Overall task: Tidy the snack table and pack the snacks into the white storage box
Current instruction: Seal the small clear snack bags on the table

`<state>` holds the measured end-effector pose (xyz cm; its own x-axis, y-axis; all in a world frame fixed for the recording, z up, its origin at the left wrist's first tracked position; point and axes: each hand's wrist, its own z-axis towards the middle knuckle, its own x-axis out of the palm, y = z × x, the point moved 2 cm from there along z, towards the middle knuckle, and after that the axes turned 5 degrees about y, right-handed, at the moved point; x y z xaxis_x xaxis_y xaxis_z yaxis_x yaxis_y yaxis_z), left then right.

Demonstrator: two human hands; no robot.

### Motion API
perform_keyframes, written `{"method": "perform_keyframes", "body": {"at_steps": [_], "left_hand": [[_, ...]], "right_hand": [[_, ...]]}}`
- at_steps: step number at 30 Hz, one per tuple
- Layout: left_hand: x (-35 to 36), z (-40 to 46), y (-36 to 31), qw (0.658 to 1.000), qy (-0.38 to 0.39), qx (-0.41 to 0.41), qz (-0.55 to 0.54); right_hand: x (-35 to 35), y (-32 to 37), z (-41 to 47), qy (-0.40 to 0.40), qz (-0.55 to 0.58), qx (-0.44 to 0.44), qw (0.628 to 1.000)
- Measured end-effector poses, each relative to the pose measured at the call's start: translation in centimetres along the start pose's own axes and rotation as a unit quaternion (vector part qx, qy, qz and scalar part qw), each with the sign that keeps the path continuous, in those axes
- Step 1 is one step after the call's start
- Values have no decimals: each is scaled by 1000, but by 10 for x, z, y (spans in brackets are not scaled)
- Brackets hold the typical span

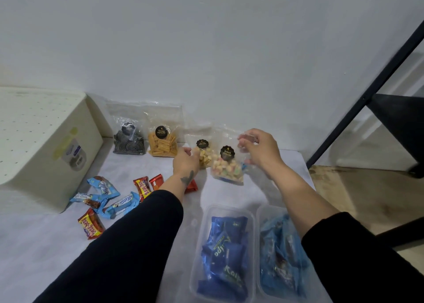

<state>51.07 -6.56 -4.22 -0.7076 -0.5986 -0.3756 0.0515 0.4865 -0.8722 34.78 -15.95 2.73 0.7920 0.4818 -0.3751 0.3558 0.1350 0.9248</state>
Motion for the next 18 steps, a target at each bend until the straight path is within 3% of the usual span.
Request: {"method": "perform_keyframes", "body": {"at_steps": [5, 12, 18], "left_hand": [[13, 31, 1, 999, 24, -41, 16], [23, 62, 11, 999, 21, -40, -12], [17, 50, 27, 997, 15, 12, -77]], "right_hand": [[-10, 12, 39, -17, -4, -20, 1000], [-2, -11, 80, -22, -17, 26, 999], [7, -24, 87, -1, 3, 75, 997]]}}
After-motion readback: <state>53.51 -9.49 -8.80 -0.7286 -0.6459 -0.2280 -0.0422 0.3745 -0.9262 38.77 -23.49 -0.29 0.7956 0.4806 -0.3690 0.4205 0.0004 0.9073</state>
